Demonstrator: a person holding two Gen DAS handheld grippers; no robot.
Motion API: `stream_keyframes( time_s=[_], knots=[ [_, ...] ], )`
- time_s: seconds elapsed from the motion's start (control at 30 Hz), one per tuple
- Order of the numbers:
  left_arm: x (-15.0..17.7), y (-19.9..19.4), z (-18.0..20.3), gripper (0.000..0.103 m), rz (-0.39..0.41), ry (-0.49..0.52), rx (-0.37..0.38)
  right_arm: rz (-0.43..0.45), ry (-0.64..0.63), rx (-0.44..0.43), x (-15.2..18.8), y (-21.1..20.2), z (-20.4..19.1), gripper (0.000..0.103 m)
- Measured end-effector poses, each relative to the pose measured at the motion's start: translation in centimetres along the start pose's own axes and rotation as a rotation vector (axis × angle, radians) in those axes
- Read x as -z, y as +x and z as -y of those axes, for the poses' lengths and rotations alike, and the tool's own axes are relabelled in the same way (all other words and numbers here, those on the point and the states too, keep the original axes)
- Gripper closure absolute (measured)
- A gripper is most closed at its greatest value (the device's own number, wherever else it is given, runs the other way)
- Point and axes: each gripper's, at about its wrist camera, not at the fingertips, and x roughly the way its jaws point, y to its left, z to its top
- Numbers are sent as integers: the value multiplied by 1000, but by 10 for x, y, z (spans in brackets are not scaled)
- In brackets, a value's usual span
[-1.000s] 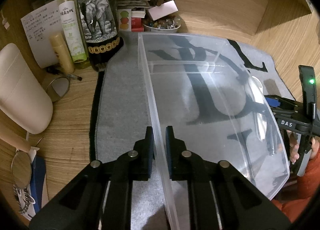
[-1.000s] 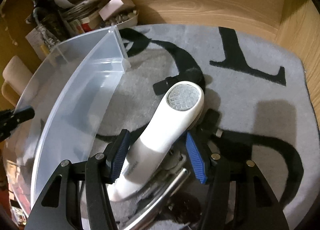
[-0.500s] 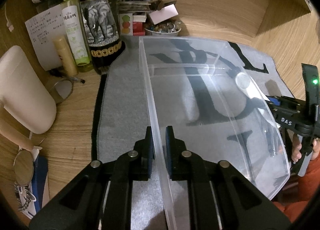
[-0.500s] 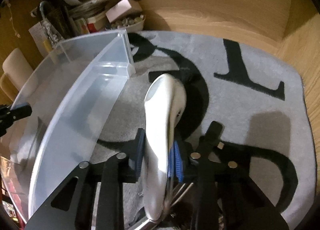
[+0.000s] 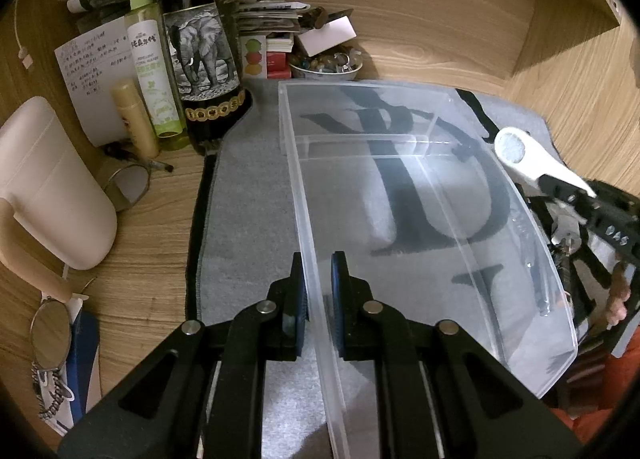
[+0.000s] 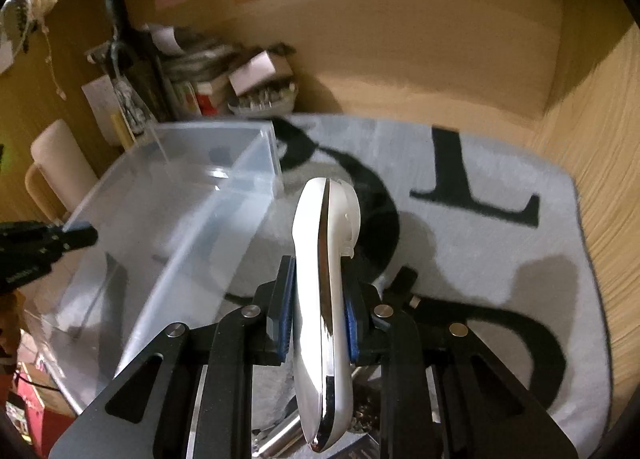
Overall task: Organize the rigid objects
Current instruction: 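Close the right tool on the white handheld device and lift it, then carry the white device into the box and open the right tool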
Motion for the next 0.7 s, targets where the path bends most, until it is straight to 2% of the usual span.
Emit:
stream_keyframes(
  time_s=[0.37, 0.7],
  knots=[
    [2, -1, 0, 92, 9, 7, 4, 104, -50, -62, -18, -30, -28, 84],
    [2, -2, -2, 92, 16, 3, 19, 61, -132, -112, -29, -8, -71, 84]
  ],
)
